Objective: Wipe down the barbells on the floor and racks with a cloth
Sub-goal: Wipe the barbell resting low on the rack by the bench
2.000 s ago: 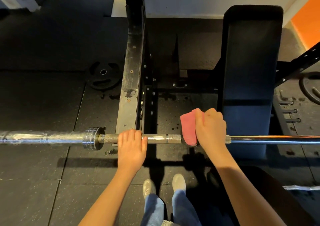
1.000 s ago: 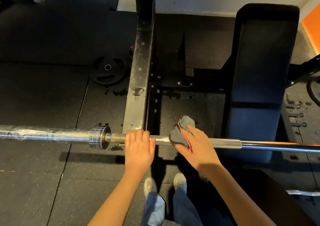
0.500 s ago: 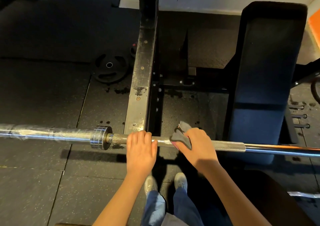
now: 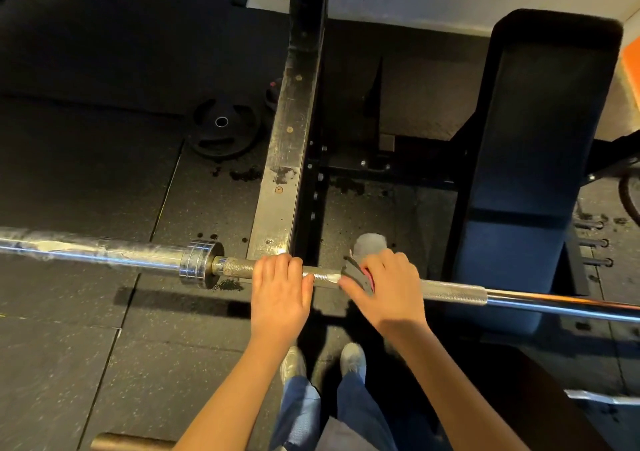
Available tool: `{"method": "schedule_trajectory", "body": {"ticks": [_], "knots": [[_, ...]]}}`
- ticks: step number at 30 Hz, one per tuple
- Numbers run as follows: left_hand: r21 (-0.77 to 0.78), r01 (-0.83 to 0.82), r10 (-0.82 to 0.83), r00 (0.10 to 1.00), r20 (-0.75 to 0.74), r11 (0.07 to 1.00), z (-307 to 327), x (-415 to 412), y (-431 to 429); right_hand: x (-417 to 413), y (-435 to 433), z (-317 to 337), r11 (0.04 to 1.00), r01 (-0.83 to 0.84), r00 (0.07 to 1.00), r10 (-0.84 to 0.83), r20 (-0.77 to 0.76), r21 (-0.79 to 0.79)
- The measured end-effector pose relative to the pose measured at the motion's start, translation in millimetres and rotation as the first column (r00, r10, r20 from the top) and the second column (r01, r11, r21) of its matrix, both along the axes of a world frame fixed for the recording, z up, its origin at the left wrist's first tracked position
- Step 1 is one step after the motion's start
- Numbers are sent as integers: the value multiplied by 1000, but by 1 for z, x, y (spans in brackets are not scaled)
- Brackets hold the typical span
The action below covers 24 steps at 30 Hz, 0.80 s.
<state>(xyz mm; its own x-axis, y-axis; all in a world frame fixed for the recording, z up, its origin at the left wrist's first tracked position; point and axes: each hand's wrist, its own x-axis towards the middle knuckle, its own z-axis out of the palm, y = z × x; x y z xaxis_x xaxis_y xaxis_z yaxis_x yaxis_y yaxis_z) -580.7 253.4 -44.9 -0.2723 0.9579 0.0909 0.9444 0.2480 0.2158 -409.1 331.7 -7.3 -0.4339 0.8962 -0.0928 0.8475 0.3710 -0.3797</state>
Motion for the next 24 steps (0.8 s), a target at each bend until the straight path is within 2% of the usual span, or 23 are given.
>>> {"method": "schedule_trajectory", "body": {"ticks": [1, 3, 6, 8, 10, 13, 14, 16, 18, 20, 21, 24], "knots": [[1, 0, 0, 1000, 1, 1000, 0, 0, 0, -11, 15, 0, 1000, -10, 996, 12, 92, -26], [-4, -2, 2, 1000, 1, 1000, 0, 0, 0, -30, 35, -1, 982, -62, 984, 90, 153, -179], [-9, -1, 1, 1000, -2, 1000, -1, -1, 0, -27, 29, -1, 929, -73, 991, 107, 75, -364], [1, -3, 3, 1000, -2, 1000, -1, 0, -1, -10, 13, -3, 956, -141, 988, 151, 16, -258], [7, -6, 6, 1000, -2, 1000, -1, 0, 1, -2, 0, -9, 981, -171, 980, 180, 89, -95], [3, 1, -1, 1000, -12, 1000, -3, -1, 1, -14, 1, -18, 996, -60, 985, 49, 163, 59], [4, 1, -1, 1000, -12, 1000, -3, -1, 1, -21, 4, -18, 997, -15, 982, 0, 187, 74], [0, -4, 4, 1000, -7, 1000, -4, -2, 4, -30, 14, -11, 999, 42, 968, -41, 249, -1], [-6, -10, 10, 1000, -4, 1000, -2, -4, 9, -33, 30, -9, 985, 100, 964, -61, 259, -141], [-4, -10, 10, 1000, -9, 1000, 0, -5, 16, -35, 38, -1, 936, 192, 969, -133, 207, -295], [-5, -6, 6, 1000, -10, 1000, 1, -6, 18, -33, 37, 1, 931, 187, 977, -144, 157, -313], [-1, -7, 7, 1000, -2, 1000, 0, -7, 18, -12, 14, -2, 997, -41, 999, 43, 31, -61]]}}
